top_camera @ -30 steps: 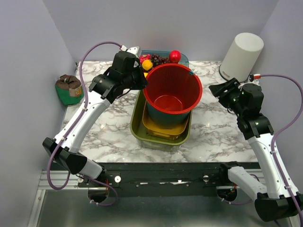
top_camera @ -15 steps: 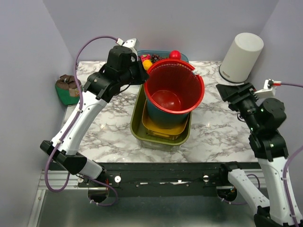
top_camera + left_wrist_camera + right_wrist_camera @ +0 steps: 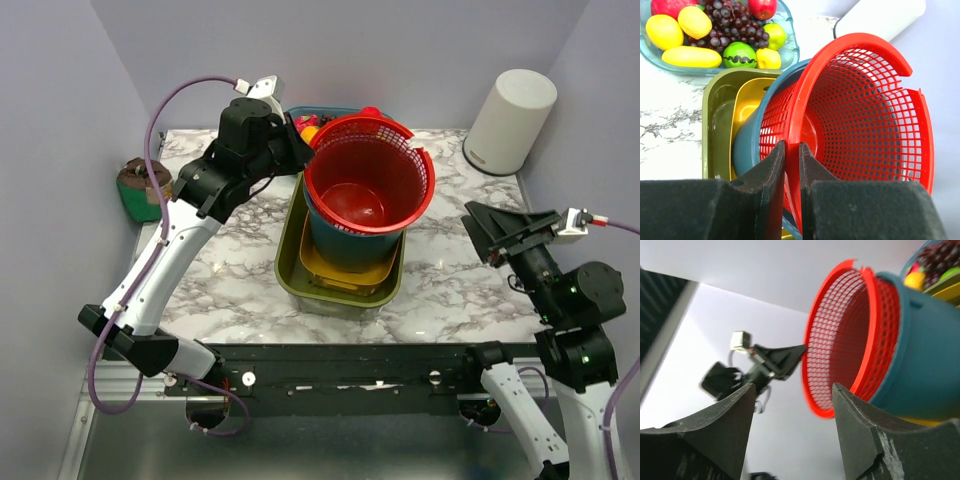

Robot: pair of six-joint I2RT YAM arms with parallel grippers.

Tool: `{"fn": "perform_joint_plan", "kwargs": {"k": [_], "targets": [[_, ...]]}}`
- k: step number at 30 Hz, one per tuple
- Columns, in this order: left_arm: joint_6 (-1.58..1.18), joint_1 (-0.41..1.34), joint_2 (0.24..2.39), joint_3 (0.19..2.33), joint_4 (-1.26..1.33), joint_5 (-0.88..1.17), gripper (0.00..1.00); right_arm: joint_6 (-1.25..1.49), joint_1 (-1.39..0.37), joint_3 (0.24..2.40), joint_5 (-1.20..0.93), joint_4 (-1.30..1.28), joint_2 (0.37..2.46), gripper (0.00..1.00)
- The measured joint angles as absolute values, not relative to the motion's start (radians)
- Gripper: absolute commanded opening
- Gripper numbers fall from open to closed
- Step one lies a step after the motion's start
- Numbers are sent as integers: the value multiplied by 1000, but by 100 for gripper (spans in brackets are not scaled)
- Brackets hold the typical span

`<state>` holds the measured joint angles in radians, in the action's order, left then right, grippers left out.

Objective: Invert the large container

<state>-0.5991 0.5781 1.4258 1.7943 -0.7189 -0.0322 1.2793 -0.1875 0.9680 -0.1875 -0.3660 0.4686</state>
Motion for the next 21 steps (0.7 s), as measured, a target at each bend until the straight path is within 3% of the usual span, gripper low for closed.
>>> {"fn": "perform_joint_plan", "kwargs": {"k": [4,12,21], "targets": [[-611,578,1423,1779,-691,-44,0,1358,-189,1032,-180,-455,433,72],[-615,578,1422,1779,-676,-69,0,1388,-224,1090,-247,-470,568,71],[-629,577,1395,1754,-674,-147,0,1389,-711,1081,-13,-442,688,70]]}}
